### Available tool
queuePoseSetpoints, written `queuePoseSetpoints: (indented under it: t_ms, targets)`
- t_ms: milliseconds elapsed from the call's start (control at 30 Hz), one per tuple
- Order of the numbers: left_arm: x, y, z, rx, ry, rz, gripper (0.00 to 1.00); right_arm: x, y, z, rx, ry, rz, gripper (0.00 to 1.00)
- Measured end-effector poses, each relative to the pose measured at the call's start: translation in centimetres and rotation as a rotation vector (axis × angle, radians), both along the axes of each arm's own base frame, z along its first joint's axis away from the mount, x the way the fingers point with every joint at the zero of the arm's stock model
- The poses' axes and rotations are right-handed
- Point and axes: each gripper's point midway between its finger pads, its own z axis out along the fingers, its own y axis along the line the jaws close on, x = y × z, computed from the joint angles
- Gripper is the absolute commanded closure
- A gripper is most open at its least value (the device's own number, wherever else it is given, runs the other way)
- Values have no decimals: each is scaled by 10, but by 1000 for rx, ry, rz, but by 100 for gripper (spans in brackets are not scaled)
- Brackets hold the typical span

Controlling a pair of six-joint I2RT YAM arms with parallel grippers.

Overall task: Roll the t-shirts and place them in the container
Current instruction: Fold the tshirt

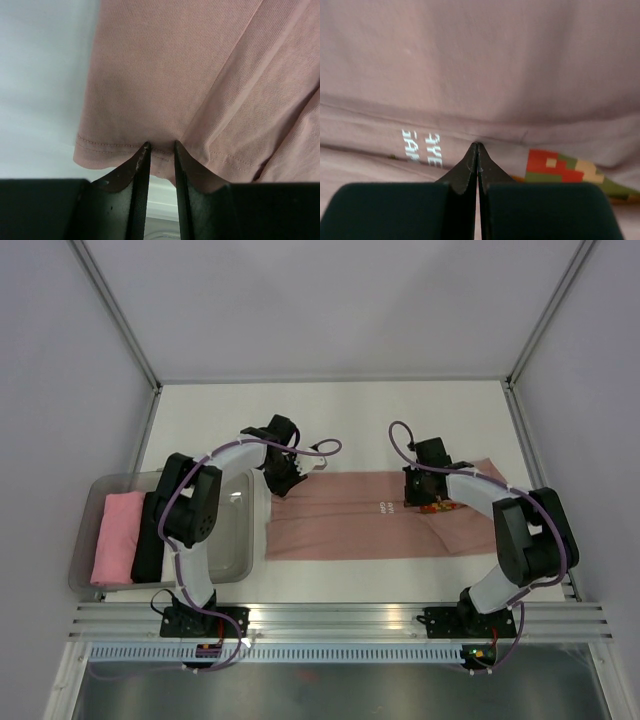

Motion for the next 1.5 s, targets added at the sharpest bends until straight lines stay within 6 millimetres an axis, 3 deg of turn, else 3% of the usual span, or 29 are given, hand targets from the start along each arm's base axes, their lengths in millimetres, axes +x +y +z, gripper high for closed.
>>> queuePoseSetpoints:
  t_ms: [100,233,367,500,600,700,833,967,1000,1167,1500]
  targets:
    - [0,0,0,0,0,0,68,-14,-5,3,-15,36,-4,98]
    - [0,0,0,1,-1,0,67,-19,-8,15,-23,41,-21,84]
    - [1,0,1,3,-2,1,66,4,-19,48,-41,-21,-89,67]
    - [3,0,4,3,-8,3,65,38,-63,79,-67,-114,-261,54]
    - [7,-2,8,-2,-18,4,65,45,-97,75,-111,-103,-371,52]
    - [12,-4,13,-10,-34,6,65,47,-106,54,-140,-48,-408,52]
    - [15,-5,15,-13,-41,8,64,42,-107,23,-178,35,-428,54]
    - [14,-5,15,-13,-40,10,64,41,-116,16,-226,45,-458,63]
    - [14,-5,15,-13,-40,10,64,42,-118,17,-237,39,-466,74]
    - [14,-5,15,-14,-39,10,64,50,-125,20,-264,0,-487,99]
    - [15,-5,15,-14,-40,10,64,59,-110,23,-265,-66,-395,100]
